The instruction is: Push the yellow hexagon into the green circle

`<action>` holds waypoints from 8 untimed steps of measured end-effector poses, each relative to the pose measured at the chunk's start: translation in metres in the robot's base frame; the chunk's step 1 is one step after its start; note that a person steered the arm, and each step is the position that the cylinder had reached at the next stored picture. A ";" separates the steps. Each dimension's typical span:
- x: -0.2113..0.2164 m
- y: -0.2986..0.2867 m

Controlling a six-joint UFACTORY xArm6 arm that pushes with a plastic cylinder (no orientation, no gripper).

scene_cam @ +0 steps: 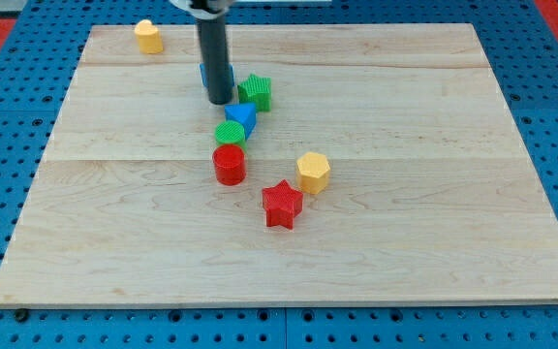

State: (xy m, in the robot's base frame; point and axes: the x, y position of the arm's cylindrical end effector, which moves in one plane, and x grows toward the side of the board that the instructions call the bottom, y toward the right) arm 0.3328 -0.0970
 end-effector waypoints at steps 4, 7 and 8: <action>-0.058 0.053; -0.033 0.061; -0.011 0.053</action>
State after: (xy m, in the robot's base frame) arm 0.3222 -0.0445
